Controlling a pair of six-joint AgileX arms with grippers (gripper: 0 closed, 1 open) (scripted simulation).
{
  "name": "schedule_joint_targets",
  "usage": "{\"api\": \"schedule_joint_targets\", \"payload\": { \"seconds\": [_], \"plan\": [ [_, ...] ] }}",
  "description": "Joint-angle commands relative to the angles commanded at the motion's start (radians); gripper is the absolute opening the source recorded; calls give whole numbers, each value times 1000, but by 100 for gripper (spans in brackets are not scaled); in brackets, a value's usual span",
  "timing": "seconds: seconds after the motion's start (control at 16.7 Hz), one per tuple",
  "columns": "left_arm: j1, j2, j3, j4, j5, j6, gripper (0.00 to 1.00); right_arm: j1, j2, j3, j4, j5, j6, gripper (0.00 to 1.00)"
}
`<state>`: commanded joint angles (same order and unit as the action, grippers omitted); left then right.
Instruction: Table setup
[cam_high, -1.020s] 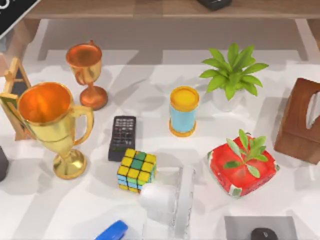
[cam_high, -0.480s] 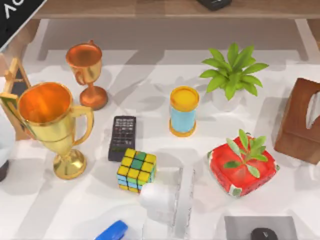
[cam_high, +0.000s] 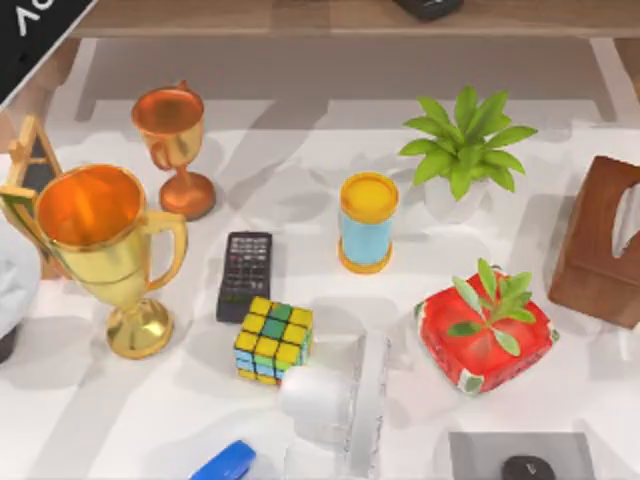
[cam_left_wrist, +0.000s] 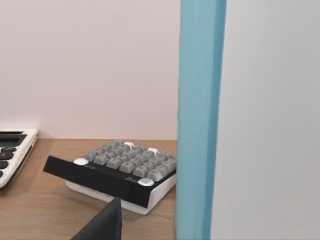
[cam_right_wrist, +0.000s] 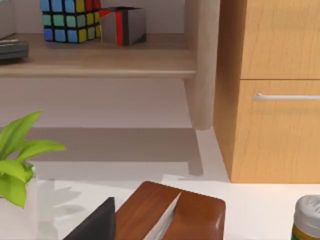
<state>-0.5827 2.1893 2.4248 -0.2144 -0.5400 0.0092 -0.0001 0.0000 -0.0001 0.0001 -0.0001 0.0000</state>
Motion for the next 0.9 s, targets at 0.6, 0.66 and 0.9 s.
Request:
{"api": "schedule_joint_targets", "payload": {
  "seconds": [0.6, 0.66, 0.9],
  "plan": [
    [0, 0, 0, 0, 0, 0, 10, 0, 0, 0, 0, 0, 0, 100],
    [0, 0, 0, 0, 0, 0, 2, 0, 0, 0, 0, 0, 0, 100],
    [0, 0, 0, 0, 0, 0, 0, 0, 0, 0, 0, 0, 0, 100]
  ]
}}
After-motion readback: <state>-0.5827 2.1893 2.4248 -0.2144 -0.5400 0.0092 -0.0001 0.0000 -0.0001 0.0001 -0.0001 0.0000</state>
